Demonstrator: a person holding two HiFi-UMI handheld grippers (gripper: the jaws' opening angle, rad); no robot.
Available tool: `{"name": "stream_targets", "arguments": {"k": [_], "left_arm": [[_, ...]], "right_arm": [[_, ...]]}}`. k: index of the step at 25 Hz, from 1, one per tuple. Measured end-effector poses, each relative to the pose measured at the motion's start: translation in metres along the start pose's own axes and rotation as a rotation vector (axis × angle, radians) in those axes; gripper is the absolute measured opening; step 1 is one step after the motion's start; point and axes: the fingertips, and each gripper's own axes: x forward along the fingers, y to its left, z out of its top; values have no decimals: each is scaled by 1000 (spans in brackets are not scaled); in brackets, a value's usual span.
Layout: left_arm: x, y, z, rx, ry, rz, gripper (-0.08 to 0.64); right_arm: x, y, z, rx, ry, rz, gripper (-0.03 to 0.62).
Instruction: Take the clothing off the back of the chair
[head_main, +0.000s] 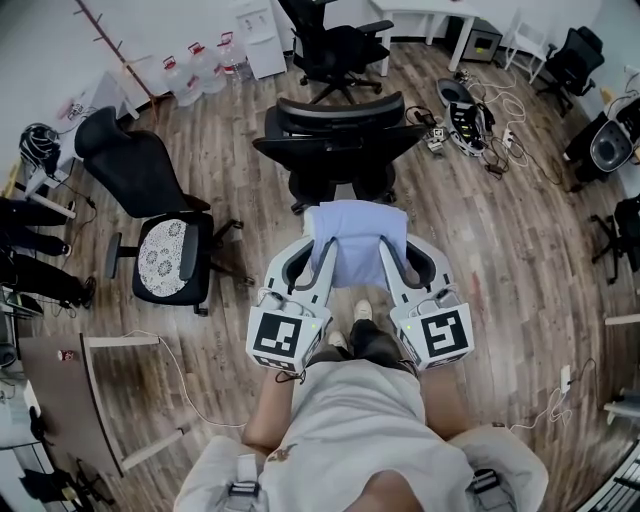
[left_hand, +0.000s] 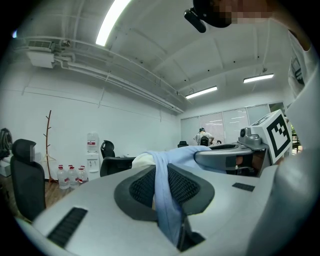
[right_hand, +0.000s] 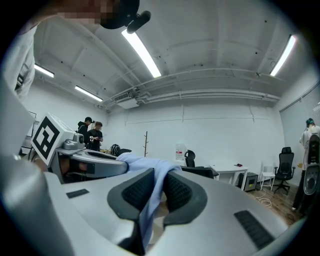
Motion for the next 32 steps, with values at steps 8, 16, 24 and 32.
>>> {"name": "stream_targets", "arguments": {"k": [8, 16, 24, 32], "left_arm": [[-12, -3, 7, 1, -14, 15, 72], [-13, -2, 6, 2, -17, 15, 72], [-7, 2, 4, -5, -21, 8, 72], [5, 6, 6, -9, -15, 3, 72]], "right_arm": [[-6, 8, 7, -10, -16, 18, 64], [-6, 7, 9, -12, -9, 12, 63], [0, 3, 8, -10, 10, -6, 63], [8, -5, 4, -13, -4, 11, 63]]}}
